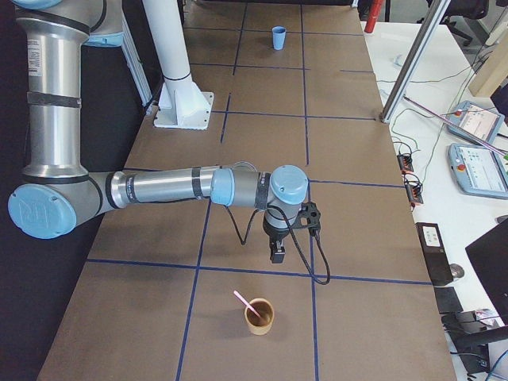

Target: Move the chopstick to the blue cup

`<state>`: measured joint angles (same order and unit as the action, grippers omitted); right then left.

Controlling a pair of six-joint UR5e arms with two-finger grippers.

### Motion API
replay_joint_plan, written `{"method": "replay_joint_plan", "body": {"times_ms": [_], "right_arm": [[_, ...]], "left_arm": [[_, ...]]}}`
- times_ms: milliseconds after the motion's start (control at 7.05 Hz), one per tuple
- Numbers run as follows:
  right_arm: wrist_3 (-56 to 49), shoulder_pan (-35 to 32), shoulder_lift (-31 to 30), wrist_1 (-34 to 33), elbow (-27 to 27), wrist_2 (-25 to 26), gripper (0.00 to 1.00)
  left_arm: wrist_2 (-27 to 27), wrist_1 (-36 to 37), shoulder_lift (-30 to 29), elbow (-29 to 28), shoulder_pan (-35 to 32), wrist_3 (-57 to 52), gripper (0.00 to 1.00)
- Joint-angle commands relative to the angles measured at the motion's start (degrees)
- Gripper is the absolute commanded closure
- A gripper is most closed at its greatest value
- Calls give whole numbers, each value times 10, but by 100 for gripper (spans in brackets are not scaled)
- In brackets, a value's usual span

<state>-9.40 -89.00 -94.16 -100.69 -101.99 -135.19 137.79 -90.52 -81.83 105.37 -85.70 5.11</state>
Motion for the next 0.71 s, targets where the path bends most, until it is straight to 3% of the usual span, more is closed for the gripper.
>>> {"method": "replay_joint_plan", "body": {"times_ms": [0, 284, 567], "right_arm": [[0, 1, -2, 31, 8, -12, 0], [-2, 2, -1, 32, 9, -12, 0], [-1, 5, -1, 32, 10, -20, 0]], "left_arm": [[8, 1, -38, -13, 53, 98, 0], [6, 2, -85, -56, 111, 152, 0], [5, 1, -90, -71, 138, 163, 0]]}}
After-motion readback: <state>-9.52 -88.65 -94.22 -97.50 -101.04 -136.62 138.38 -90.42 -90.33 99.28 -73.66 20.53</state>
